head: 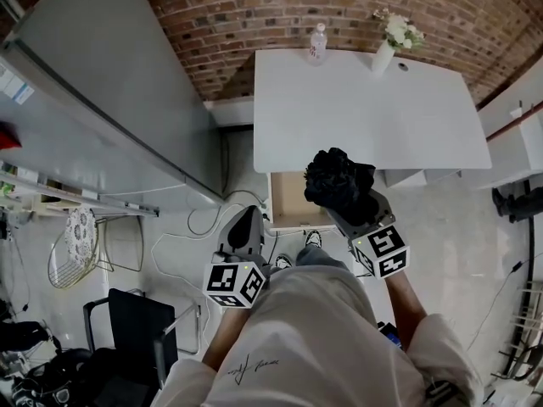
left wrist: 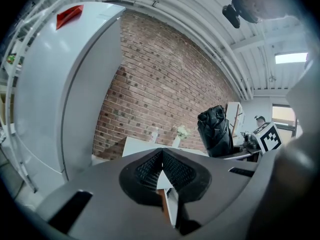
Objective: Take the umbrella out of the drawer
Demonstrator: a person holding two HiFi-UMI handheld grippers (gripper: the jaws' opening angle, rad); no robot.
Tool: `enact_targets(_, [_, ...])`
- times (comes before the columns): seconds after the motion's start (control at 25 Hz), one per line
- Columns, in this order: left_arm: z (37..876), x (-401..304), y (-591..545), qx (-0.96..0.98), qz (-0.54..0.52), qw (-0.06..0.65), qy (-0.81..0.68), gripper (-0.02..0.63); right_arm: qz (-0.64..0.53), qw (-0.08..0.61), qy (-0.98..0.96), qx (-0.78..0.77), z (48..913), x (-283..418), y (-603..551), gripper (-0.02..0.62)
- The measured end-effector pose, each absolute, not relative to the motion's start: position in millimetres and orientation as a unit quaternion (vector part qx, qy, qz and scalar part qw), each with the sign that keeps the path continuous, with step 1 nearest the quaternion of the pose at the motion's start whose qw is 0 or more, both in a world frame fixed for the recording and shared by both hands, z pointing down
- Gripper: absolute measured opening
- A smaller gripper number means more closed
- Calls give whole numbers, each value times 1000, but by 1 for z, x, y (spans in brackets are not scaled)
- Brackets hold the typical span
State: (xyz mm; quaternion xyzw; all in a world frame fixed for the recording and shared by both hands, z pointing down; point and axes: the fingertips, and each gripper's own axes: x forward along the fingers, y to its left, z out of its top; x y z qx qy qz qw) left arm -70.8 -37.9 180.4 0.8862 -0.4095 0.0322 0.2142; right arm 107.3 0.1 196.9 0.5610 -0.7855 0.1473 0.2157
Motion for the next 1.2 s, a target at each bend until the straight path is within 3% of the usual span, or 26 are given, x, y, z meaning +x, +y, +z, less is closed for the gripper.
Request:
enact_targets(0.72, [158,-67,-19,905,39,182,-382,18,120,107,-753,638,152,130,48,284])
enact_targets(1.2, [154,-55,-15,910,24,180,-374,18,129,100,-737,656,150,145,59,284])
